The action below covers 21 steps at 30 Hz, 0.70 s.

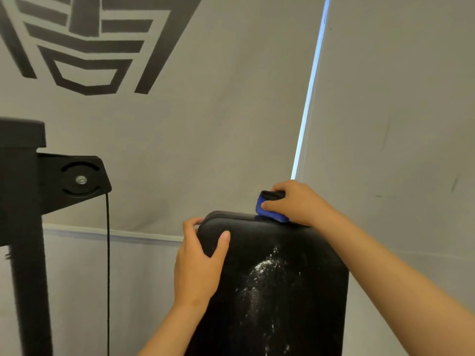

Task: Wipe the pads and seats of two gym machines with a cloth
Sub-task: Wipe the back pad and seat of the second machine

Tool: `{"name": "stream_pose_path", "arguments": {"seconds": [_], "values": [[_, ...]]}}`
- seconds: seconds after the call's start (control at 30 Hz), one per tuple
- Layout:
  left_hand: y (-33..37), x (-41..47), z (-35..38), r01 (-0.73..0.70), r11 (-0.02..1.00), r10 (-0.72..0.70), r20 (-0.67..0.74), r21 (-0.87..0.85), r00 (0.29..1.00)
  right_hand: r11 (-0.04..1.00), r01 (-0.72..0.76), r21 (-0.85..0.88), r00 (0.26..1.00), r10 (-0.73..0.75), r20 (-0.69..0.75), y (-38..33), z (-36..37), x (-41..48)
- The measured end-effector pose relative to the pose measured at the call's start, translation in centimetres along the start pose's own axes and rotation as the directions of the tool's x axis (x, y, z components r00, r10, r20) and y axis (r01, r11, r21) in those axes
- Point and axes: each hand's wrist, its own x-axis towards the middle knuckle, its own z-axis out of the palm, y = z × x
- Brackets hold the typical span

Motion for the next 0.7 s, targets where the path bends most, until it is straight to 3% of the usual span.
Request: {"name": "stream_pose_path", "arguments": {"seconds": [0.17,0.53,0.7], "values": [[-0.1,0.0,0.3,-0.002,1.0,0.002,0.004,0.017,1.0,0.995,-0.098,0.035,0.994,0.1,-0.032,2.1,0.1,0.6],[0.1,0.1,0.4,-0.008,1.0,0.008,0.022,0.024,1.0,0.986,0.119,0.114,0.992,-0.115,-0.046,-3.6,3.0,0.8],[-0.1,0.1,0.2,-0.021,0.999,0.021,0.023,0.026,1.0,0.988,0.061,0.139,0.989,-0.041,-0.144,0.5,1.1,-1.6]]}}
